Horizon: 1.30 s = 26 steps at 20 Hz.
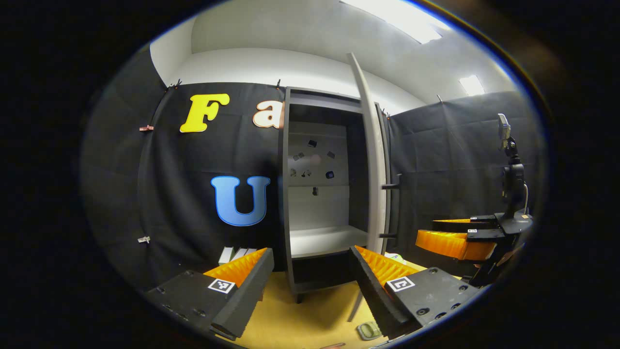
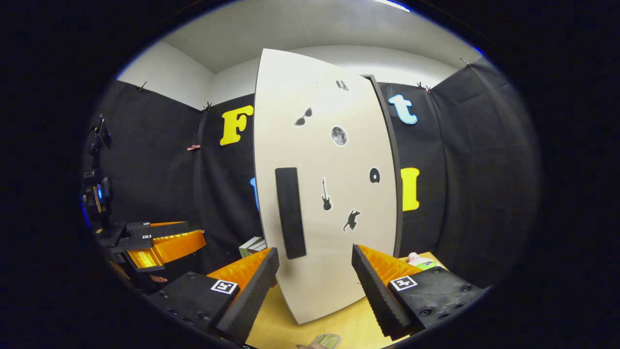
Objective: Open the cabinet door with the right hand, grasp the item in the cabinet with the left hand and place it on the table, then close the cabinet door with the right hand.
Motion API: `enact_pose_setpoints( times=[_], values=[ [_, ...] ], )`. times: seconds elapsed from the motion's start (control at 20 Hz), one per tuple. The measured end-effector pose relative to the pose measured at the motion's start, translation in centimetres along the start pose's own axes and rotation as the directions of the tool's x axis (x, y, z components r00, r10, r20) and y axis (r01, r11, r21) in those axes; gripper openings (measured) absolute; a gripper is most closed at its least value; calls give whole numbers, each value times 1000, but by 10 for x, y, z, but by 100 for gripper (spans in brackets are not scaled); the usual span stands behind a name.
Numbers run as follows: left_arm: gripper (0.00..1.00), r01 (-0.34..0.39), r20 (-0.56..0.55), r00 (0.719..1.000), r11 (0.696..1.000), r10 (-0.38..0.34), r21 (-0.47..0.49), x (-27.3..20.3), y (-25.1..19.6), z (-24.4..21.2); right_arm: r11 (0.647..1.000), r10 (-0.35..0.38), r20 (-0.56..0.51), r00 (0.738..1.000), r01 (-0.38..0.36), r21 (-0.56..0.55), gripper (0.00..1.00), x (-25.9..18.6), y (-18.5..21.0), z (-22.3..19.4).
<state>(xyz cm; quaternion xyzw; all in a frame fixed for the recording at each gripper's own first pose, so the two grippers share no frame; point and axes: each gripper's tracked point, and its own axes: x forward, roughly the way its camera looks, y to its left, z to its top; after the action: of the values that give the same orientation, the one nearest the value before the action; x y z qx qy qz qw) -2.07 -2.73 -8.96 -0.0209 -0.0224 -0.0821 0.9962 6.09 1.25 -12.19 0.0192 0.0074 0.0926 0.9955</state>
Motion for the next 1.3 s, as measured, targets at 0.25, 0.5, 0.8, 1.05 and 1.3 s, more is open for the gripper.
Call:
enact_pose_setpoints(
  times=[0.25,0.5,0.8,1.05,1.3],
  values=[
    [98,-16,21,1000,1000,16,-1,8,-14,3,998,-53,87,995,56,-31,98,-9,-5,19],
    [98,-17,39,999,1000,16,9,21,-31,13,994,-84,132,988,92,-59,98,-7,-17,31],
    [98,-52,37,998,999,52,-5,35,-36,11,985,-93,135,986,111,-132,98,4,-20,30],
    [98,-97,33,995,995,97,-5,42,-28,12,989,-70,102,992,82,-123,97,13,-24,26],
    [98,-109,21,994,994,109,0,49,-26,7,988,-71,120,990,86,-129,97,19,-24,28]
  ],
)
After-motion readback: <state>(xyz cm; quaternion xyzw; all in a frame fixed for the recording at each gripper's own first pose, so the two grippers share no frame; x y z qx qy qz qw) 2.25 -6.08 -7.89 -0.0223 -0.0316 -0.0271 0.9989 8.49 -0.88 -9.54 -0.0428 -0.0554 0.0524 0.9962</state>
